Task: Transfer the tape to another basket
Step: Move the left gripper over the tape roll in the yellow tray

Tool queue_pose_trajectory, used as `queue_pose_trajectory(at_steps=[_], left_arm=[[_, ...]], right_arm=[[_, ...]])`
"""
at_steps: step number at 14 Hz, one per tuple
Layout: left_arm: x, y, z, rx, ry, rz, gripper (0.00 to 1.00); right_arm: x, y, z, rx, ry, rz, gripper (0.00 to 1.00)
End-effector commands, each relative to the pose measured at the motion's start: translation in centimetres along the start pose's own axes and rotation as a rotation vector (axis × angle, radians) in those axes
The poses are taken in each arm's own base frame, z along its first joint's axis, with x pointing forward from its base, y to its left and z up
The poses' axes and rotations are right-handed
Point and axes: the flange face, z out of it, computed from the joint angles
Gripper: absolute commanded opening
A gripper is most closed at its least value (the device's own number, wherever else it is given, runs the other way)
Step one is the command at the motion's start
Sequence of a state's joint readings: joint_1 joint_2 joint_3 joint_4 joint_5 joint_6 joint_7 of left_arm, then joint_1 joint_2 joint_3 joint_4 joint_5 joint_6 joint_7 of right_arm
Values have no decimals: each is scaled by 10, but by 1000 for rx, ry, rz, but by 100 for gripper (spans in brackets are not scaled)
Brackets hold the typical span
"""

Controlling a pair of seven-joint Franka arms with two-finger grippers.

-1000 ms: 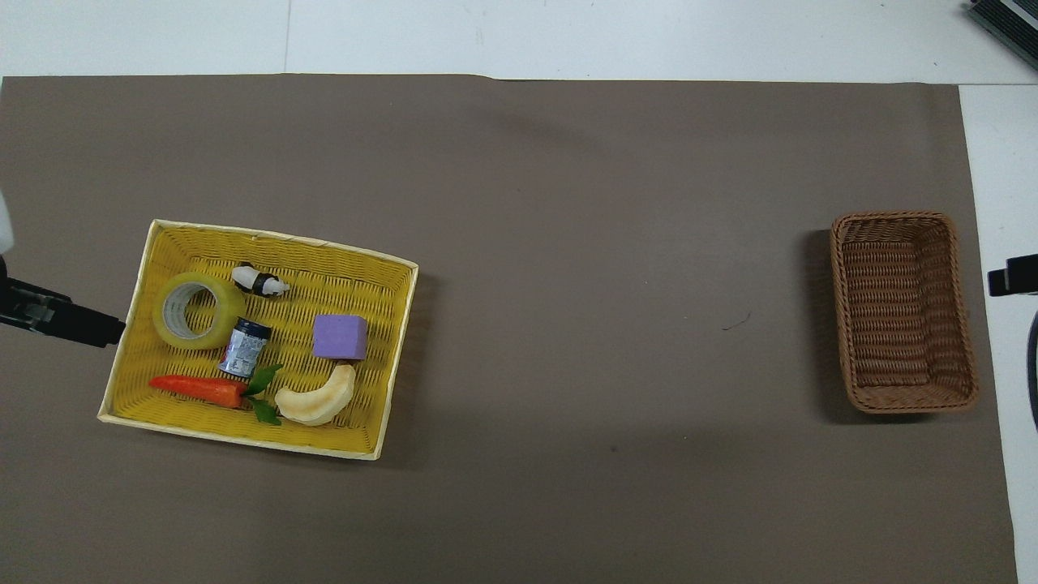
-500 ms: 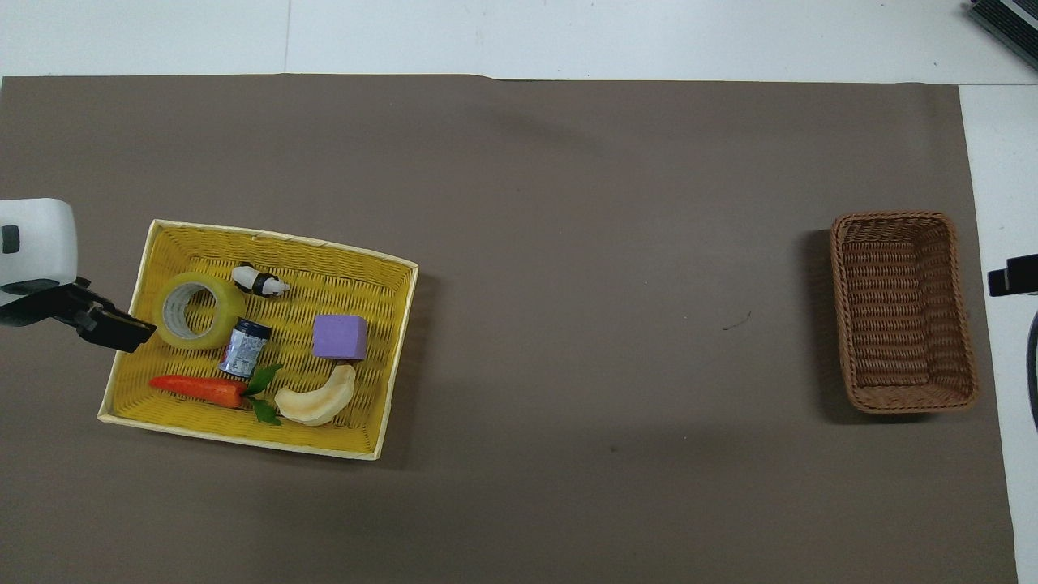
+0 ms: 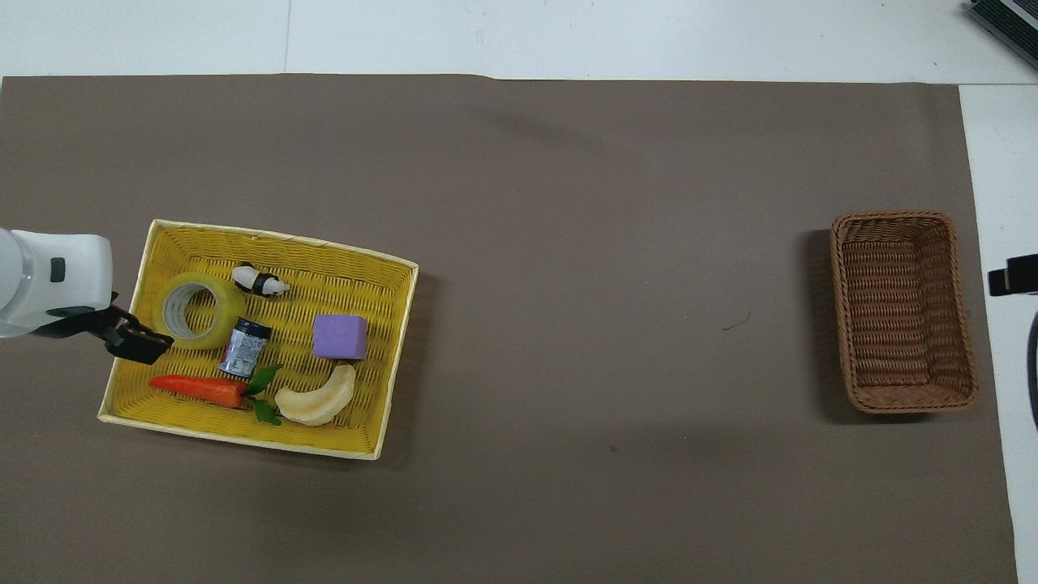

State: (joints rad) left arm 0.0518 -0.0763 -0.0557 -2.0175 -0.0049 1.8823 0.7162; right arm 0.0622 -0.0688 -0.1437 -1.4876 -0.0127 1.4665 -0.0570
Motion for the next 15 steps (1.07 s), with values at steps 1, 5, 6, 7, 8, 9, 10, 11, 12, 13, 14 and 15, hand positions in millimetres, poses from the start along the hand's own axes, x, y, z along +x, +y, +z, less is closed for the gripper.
queue_pose_trajectory(at_steps=[1,5,6,7,8,9,10,11,12,13,14,15], left_arm=[[-14,-7,18,24,35,87,100],[-18,-11,44,23,37,94,100],[-19,-11,44,21,36,57,100],[-21,-11,47,13,29,-19,100],[-31,-16,56,-2,17,-141,100],[-36,-16,70,-13,3,-242,100],[-40,-14,83,-20,-6,-310,100],[-45,-11,92,-14,1,-375,100],[-49,-10,99,-14,0,-477,100],[-50,-9,102,-9,7,-574,100],[-52,-8,104,-6,12,-662,100],[-51,-7,105,-7,12,-755,100]], right_arm=[[-6,0,-2,20,0,-22,100],[-6,0,-2,20,0,-22,100],[-6,0,-2,20,0,-22,100],[-6,0,-2,20,0,-22,100],[-6,0,-2,20,0,-22,100],[-6,0,-2,20,0,-22,100],[-6,0,-2,20,0,-22,100],[-6,0,-2,20,0,-22,100],[-6,0,-2,20,0,-22,100],[-6,0,-2,20,0,-22,100],[-6,0,-2,20,0,-22,100],[-6,0,-2,20,0,-22,100]])
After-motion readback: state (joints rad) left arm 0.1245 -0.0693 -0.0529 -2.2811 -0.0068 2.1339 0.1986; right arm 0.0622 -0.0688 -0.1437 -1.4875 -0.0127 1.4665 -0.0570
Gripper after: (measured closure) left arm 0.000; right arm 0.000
